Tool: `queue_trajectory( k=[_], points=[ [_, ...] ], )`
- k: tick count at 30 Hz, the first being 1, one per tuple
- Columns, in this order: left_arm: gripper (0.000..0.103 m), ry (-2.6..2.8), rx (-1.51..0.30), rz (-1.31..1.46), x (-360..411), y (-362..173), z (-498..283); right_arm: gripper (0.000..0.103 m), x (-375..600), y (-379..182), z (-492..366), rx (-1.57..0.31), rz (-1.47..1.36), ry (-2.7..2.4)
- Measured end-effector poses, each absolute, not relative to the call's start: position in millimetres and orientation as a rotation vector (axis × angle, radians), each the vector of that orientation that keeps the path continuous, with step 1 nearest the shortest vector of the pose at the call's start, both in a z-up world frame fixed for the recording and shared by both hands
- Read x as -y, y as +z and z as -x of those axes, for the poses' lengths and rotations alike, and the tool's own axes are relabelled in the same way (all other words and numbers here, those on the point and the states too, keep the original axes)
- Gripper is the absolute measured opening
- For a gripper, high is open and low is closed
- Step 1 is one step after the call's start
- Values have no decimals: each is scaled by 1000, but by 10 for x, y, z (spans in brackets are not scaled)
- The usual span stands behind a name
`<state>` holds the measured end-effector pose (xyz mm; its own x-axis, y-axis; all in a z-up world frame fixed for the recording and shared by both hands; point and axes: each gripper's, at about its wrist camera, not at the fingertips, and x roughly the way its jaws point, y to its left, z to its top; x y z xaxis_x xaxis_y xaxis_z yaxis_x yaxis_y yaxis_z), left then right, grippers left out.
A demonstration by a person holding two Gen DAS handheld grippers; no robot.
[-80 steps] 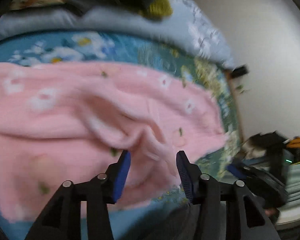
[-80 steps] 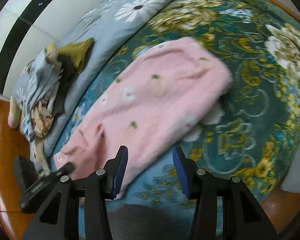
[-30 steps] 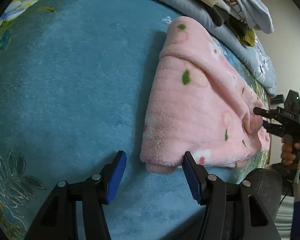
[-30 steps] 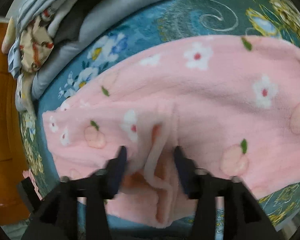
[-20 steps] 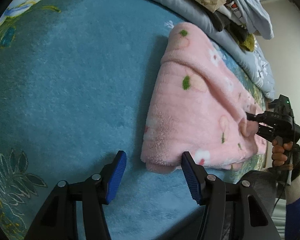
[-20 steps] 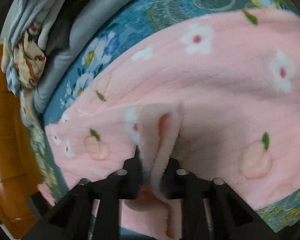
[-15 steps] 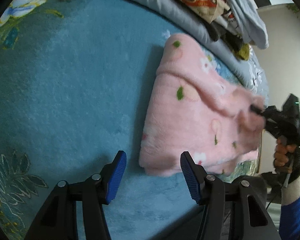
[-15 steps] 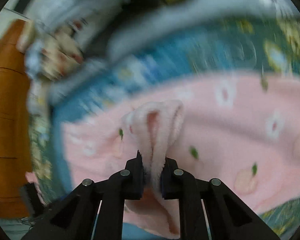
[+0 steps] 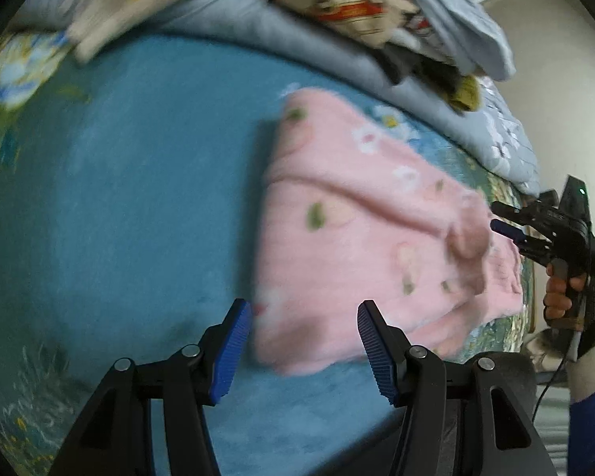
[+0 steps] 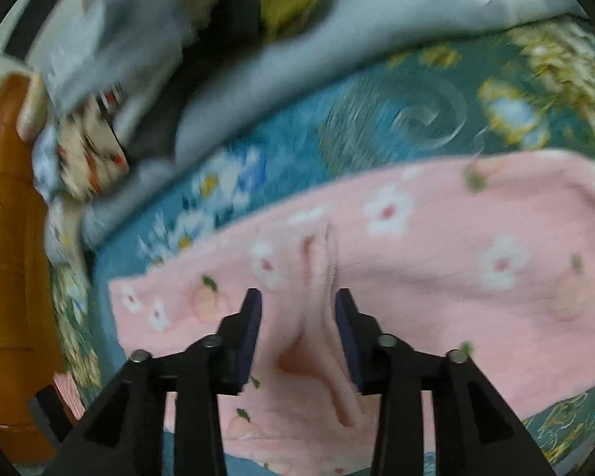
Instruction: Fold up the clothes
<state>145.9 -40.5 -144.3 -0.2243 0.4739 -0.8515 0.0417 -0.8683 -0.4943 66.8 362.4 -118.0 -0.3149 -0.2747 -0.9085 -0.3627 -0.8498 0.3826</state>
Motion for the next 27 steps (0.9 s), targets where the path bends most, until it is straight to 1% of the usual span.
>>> queue_trajectory(
  k=[2,5,8,9,10,11,13,17,19,21,24,27],
  points=[
    [61,2142,561,1710,140,-1371,-1338,44,-3916,-1038,-946,-966,1643,2397],
    [61,2084,477,1673,-356,-1333,-1164,47,-4513,-1005,-1549,-1110,1375,2315],
    [61,2020,395,1614,-957,-1286,-982,49,-5030,-1194,-2183,-1291,1185,2126],
    [60,2004,369,1597,-1134,-1269,-934,52,-5203,-1257,-2395,-1344,1122,2061],
    [61,1983,351,1576,-1361,-1265,-867,58,-5375,-1319,-2606,-1394,1059,1994],
    [61,1972,345,1567,-1508,-1249,-826,59,-5532,-1383,-2801,-1438,1002,1931],
    [61,1920,351,1576,-1835,-1328,-693,60,-5648,-1521,-2973,-1484,970,1870],
    [61,1808,345,1747,-2251,-1710,-486,60,-5762,-1808,-3053,-1588,927,1785],
    [61,1802,328,1795,-2302,-1818,-440,60,-5774,-1903,-3024,-1621,909,1767],
    [61,1789,376,1786,-2244,-1780,-439,60,-5807,-1927,-2966,-1613,916,1764],
    [61,1781,457,1735,-2015,-1601,-480,60,-5851,-1962,-2872,-1612,928,1751],
    [61,1841,503,1670,-1586,-1358,-593,60,-5871,-1991,-2777,-1624,935,1723]
  ],
)
